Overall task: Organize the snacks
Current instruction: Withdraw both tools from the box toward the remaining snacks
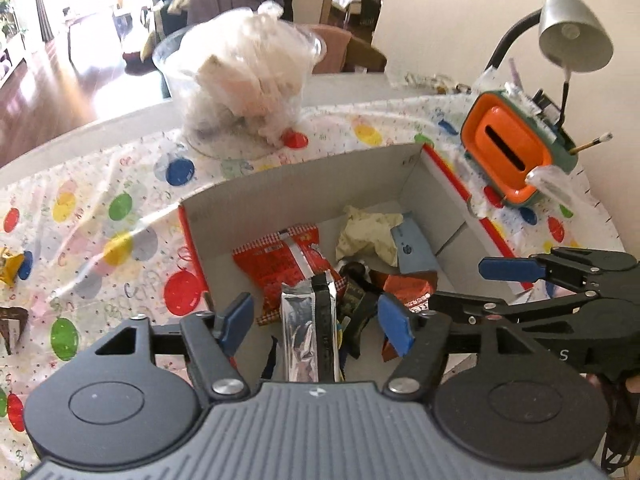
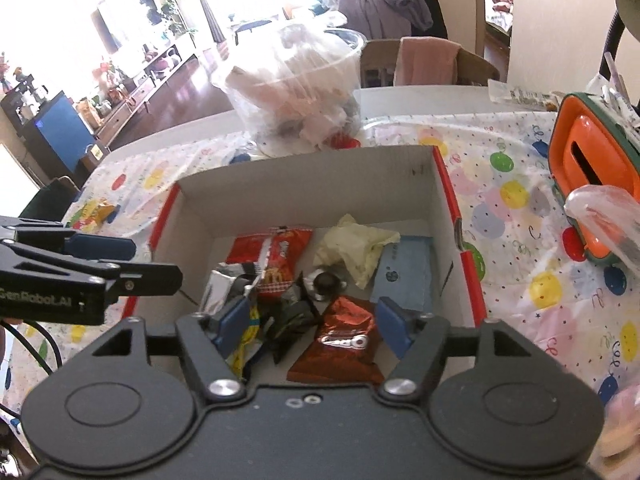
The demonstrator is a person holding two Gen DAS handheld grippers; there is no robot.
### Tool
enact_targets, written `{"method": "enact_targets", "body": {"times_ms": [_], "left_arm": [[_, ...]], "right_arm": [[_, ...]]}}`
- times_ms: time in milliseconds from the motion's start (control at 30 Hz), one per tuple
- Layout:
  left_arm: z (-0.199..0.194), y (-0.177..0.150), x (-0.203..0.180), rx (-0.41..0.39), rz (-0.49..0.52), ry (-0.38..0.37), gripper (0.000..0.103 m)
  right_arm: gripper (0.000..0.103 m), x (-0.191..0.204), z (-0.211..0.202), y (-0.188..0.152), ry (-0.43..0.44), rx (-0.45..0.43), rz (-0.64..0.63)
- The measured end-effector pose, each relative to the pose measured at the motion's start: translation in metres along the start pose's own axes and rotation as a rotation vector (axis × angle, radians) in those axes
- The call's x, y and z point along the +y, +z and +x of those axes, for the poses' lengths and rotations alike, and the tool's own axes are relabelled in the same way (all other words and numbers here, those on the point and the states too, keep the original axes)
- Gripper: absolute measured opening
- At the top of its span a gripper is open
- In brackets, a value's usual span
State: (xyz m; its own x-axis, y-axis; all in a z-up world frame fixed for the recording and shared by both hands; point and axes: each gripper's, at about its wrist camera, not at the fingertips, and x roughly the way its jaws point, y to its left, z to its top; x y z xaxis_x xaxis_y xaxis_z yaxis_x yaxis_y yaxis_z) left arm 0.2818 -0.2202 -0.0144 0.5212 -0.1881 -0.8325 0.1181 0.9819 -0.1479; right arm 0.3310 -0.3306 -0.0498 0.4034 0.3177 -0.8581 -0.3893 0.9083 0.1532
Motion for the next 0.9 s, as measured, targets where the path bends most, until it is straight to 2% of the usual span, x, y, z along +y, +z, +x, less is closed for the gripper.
{"method": "enact_targets", "body": {"times_ms": [233,300,500,733,900], "left_arm": [[-0.03,-0.016,0.015,-0.074,-0.003,0.006,0.074],[-0.036,-0.022,0.022,-0.087,-0.014,0.007,0.08],[-0.056,-0.037,0.054,-0.106,-0.05,0.007,0.081],[-0.08,-0.057,0.111,-0.18,-0.106,0.062,0.083],[-0.088,-0.067,0.162,-0.184,-0.134,0.093,0.086]], "right_arm": [[0.083,0.018,-0.013,-0.002,0.037,-0.031,-0.021],[0.085,0.024,-0.014,-0.003,0.046,-0.034,-0.022],[0.093,0.054,-0.015,-0.005,0.059,-0.044,-0.061],[0.1,0.1,-0.004,-0.003,0.048,-0.035,-0.109],[0.103,0.139,0.015,0.004,0.044,-0.019,-0.153]]}}
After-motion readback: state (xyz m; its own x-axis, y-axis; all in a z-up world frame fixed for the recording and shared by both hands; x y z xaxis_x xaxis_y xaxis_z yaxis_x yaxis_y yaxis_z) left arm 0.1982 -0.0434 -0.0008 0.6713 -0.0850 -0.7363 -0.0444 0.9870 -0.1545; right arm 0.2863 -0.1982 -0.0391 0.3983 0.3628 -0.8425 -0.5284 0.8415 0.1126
